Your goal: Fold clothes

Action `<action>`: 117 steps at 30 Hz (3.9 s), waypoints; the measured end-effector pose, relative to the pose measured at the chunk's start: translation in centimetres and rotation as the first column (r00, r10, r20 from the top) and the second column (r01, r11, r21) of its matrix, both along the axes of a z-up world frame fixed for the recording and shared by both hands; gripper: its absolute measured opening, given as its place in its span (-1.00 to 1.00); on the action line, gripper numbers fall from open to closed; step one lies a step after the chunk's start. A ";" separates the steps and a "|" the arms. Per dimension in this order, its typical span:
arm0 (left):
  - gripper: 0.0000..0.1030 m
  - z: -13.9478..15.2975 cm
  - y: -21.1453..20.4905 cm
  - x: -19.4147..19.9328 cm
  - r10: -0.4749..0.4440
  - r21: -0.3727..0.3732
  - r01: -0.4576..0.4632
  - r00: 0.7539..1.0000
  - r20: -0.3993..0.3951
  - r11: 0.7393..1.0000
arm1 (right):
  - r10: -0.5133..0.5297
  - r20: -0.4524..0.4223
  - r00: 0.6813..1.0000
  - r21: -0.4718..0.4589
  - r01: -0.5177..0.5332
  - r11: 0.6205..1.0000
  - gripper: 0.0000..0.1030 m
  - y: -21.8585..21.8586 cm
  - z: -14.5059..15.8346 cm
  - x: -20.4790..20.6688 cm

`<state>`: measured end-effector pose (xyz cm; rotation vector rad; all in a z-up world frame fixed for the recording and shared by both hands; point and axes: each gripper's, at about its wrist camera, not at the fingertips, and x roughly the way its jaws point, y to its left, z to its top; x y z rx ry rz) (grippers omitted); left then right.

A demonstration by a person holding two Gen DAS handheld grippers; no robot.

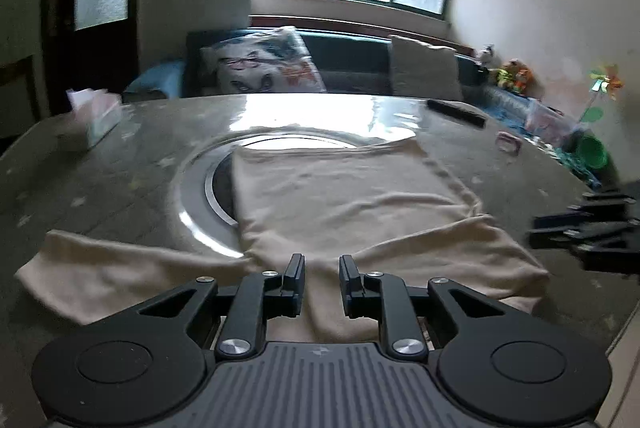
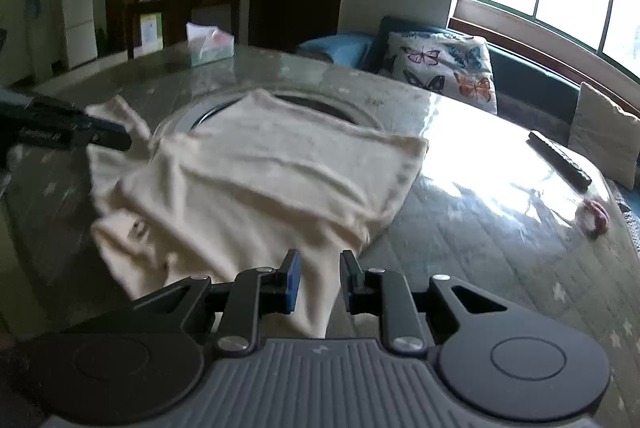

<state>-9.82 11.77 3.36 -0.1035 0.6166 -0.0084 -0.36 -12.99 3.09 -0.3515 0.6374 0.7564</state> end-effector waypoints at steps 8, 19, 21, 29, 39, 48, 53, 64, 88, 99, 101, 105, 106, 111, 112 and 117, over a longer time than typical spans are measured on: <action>-0.61 -3.2 -1.3 2.1 -0.048 0.057 0.053 0.995 -0.088 0.997 | -0.049 -0.076 0.996 0.035 0.052 0.998 -0.69 2.0 -3.2 4.1; -0.19 -3.5 -0.6 0.3 -0.023 0.072 0.031 0.995 -0.101 0.997 | 0.065 -0.021 0.998 -0.056 -0.066 0.996 -0.68 1.5 -2.8 -0.1; -0.19 -3.5 -0.5 0.0 -0.019 0.074 0.027 0.994 -0.104 0.997 | 0.074 -0.010 0.997 -0.085 -0.075 0.994 -0.64 1.5 -3.1 -0.8; -0.05 -2.3 1.5 -1.9 0.055 0.062 -0.051 0.996 -0.072 0.997 | 0.153 -0.008 0.988 -0.038 -0.153 0.987 -0.62 4.8 -1.2 -0.5; 0.26 -2.0 9.7 -3.4 0.370 0.057 -0.366 0.926 -0.079 0.929 | 0.255 -0.058 0.965 -0.041 -0.257 0.965 -0.62 12.8 -3.3 -0.3; 0.33 -2.5 15.8 -3.7 0.541 0.065 -0.538 0.838 -0.071 0.841 | 0.354 -0.036 0.935 -0.051 -0.355 0.933 -0.62 16.2 -3.3 -2.6; 0.33 -3.1 18.3 -3.5 0.605 0.045 -0.604 0.792 -0.076 0.796 | 0.353 -0.048 0.934 -0.041 -0.355 0.934 -0.62 16.3 -3.1 -2.7; -0.45 -3.8 20.0 -2.6 0.606 0.009 -0.607 0.793 -0.068 0.795 | 0.334 -0.014 0.942 -0.016 -0.334 0.942 -0.51 14.2 -1.2 -3.1; -0.87 5.7 -3.2 3.4 -0.072 -0.119 0.087 0.989 0.127 0.989 | 0.043 -0.031 0.999 0.100 -0.040 0.994 -0.51 1.1 -0.4 -0.1; 0.20 2.6 -7.5 4.5 -0.191 -0.050 0.193 0.981 0.034 0.980 | -0.049 -0.093 0.994 0.140 0.062 0.988 -0.51 -2.3 -1.2 1.0; 0.47 2.5 -6.3 3.8 -0.149 -0.033 0.150 0.988 0.037 0.988 | -0.042 -0.103 0.994 0.147 0.057 0.987 -0.51 -2.1 -1.2 1.0; 0.91 2.0 -2.8 2.3 -0.031 0.001 0.031 0.999 0.040 1.000 | -0.015 -0.129 0.992 0.153 0.035 0.988 -0.51 -0.5 -1.6 1.3; 0.98 1.8 -1.9 1.9 0.000 0.009 0.000 0.999 0.040 1.000 | -0.008 -0.136 0.991 0.154 0.029 0.988 -0.51 0.1 -1.7 1.3; 1.00 0.8 1.4 -0.3 0.101 0.043 -0.102 0.994 0.035 0.994 | -0.005 -0.158 0.987 0.143 0.027 0.989 -0.51 2.2 -2.5 2.2; 1.00 0.6 1.9 -0.8 0.119 0.046 -0.120 0.992 0.032 0.992 | -0.012 -0.166 0.986 0.140 0.035 0.990 -0.51 2.4 -2.7 2.4; 1.00 -1.0 3.6 -2.6 0.163 0.076 -0.162 0.987 -0.013 0.984 | -0.043 -0.204 0.978 0.129 0.070 0.989 -0.53 3.1 -3.6 3.1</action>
